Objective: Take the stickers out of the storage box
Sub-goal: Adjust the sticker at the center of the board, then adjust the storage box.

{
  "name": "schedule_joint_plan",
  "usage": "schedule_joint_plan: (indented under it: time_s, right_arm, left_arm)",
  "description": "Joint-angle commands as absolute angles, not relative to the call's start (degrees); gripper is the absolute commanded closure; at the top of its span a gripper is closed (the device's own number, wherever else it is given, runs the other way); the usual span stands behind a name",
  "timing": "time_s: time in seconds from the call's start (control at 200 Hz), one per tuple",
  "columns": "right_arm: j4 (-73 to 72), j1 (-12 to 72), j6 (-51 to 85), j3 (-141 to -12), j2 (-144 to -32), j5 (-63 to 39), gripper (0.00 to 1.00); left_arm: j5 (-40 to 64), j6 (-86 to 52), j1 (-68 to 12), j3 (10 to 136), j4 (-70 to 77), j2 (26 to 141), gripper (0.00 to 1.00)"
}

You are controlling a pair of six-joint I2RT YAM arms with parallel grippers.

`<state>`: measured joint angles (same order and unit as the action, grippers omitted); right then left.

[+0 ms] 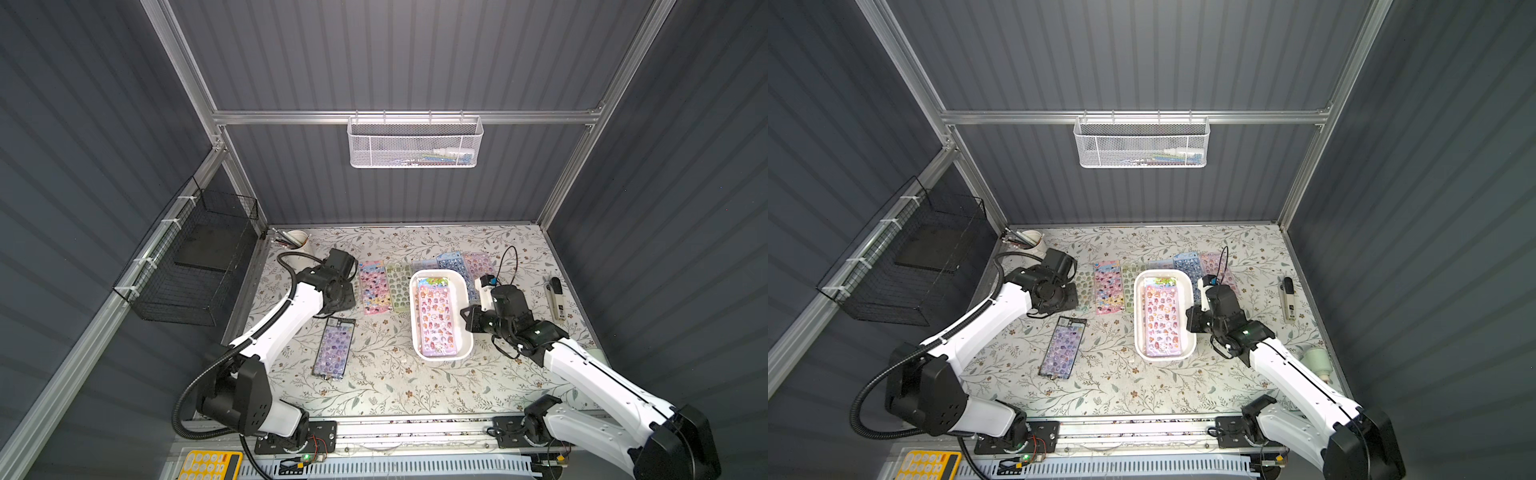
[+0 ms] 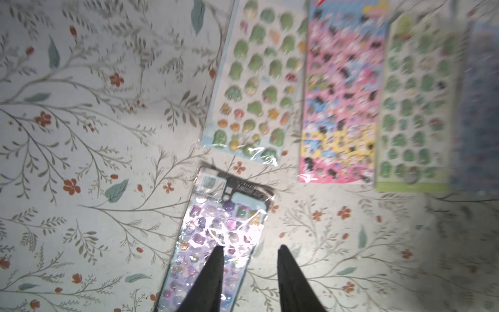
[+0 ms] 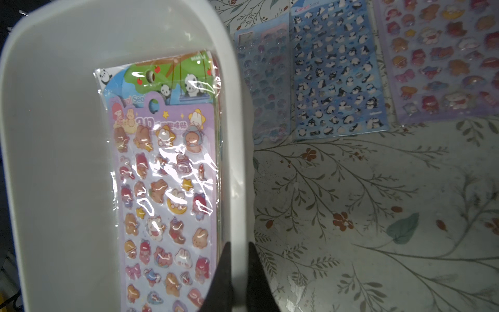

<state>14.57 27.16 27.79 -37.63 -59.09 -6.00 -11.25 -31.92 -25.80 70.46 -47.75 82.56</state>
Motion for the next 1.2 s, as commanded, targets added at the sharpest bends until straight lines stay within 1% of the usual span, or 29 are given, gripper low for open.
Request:
schedule_joint_plan:
  time_s: [0.0, 0.225, 0.25, 0.44, 0.68, 0.87, 1.02, 1.196]
  right_arm:
    - [15.2, 27.5, 27.0, -40.9, -60.3, -5.9, 0.99]
    - [18.6, 27.7, 26.4, -45.0, -63.7, -3.6, 0.99]
    - [19.1, 27.6, 26.4, -45.5, -65.6, -3.4, 0.98]
    - [21.1, 28.0, 26.5, -48.8, -69.8, -2.1, 0.99]
    - [22.0, 28.3, 27.2, -50.8, -71.1, -0.5, 0.99]
    - [23.7, 28.7, 27.2, -52.2, -71.2, -0.2, 0.99]
    - [24.3, 29.0, 27.0, -52.7, -71.0, 0.0, 0.99]
    - [24.4, 29.2, 27.3, -52.5, -70.1, 0.1, 0.99]
  left_arm:
    - [-7.1, -30.9, -29.4, 73.3, -48.0, 81.6, 0.64]
    - [-9.2, -32.0, -41.3, 76.6, -40.9, 85.0, 0.62]
    - [-9.7, -32.0, -42.5, 77.2, -40.2, 85.6, 0.63]
    - [-10.4, -31.7, -47.7, 78.4, -34.7, 89.0, 0.62]
    - [-10.5, -32.1, -49.3, 79.8, -33.3, 93.9, 0.63]
    - [-13.2, -33.5, -49.3, 78.1, -32.9, 95.7, 0.67]
    - [-14.0, -34.3, -49.3, 77.2, -32.1, 96.4, 0.68]
    - [-13.5, -34.4, -49.3, 77.8, -31.1, 98.1, 0.74]
